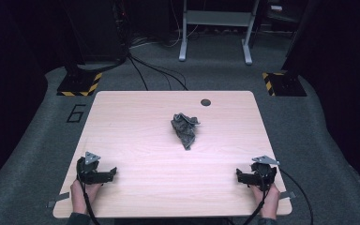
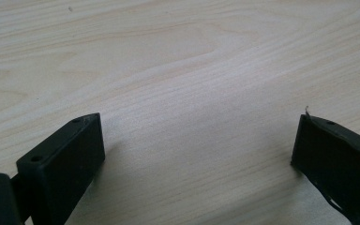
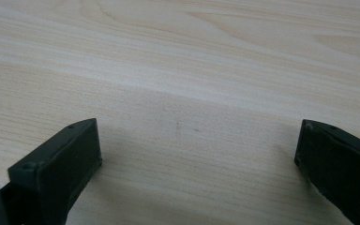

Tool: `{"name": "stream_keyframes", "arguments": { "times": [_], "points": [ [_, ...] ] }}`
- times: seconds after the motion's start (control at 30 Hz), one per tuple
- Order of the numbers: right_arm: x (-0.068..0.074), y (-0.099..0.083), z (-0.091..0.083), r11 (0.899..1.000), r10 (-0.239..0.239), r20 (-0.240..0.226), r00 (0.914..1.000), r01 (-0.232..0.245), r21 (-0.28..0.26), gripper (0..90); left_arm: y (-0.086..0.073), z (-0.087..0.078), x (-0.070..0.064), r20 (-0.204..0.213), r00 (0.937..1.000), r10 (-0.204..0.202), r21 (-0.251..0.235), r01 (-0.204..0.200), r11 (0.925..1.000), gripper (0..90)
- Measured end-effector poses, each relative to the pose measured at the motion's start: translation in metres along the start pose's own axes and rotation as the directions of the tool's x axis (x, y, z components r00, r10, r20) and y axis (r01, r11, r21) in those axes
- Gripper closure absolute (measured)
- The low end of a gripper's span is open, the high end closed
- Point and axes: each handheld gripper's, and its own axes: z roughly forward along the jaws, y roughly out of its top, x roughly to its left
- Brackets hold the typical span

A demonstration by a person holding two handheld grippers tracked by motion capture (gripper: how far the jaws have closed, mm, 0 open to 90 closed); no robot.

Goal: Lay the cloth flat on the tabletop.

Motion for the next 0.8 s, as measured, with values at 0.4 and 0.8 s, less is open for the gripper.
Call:
{"name": "stream_keyframes", "arguments": {
  "times": [0.4,0.8],
  "points": [
    [0.003,0.000,-0.001,1.000,0.009,0.005,0.9999,-0.009,0.010,0.0,0.000,0.000,0.000,0.000,1.0000,-0.001,-0.004,0.001,1.0000,2.6],
    [0.004,0.012,0.003,1.000,0.010,-0.047,0.9988,-0.009,0.023,0.3,0.000,0.000,0.000,-0.001,1.0000,0.001,-0.003,-0.001,1.0000,2.6]
  ]
}}
